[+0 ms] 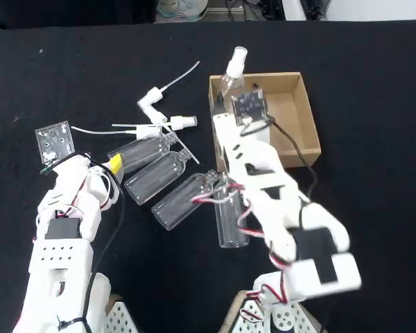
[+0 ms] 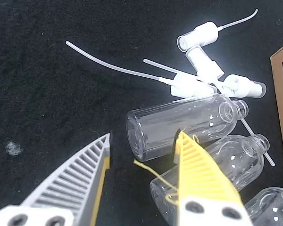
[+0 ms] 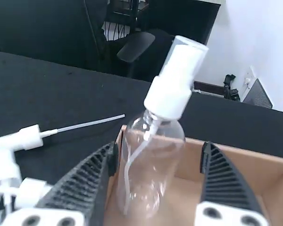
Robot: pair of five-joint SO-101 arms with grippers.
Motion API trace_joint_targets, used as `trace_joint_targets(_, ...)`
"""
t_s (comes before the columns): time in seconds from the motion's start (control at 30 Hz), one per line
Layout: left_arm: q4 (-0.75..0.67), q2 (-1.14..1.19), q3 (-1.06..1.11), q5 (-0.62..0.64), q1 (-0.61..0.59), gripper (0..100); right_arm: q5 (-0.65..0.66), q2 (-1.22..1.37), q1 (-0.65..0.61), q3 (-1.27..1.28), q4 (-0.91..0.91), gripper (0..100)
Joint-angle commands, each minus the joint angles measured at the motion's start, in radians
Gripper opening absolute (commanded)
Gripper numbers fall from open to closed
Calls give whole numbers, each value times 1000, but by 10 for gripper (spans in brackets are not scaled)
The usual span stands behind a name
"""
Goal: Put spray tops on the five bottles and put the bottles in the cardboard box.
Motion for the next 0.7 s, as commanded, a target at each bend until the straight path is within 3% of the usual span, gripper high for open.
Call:
trace_joint_targets(0.0, -17, -15, -15, 5, -10, 220, 6, -209, 25, 93, -6, 240)
trace_joint_targets(0.17, -21, -15, 2, 6, -10, 220, 8, -455, 71, 130, 249, 240)
trace_joint_targets(0.4, -21, -15, 4, 8, -10, 220, 8, -687, 75, -30, 950, 240)
trace_joint_targets(0.67, -18, -15, 7, 5, -10, 220, -3, -700, -107, -220, 1550, 244)
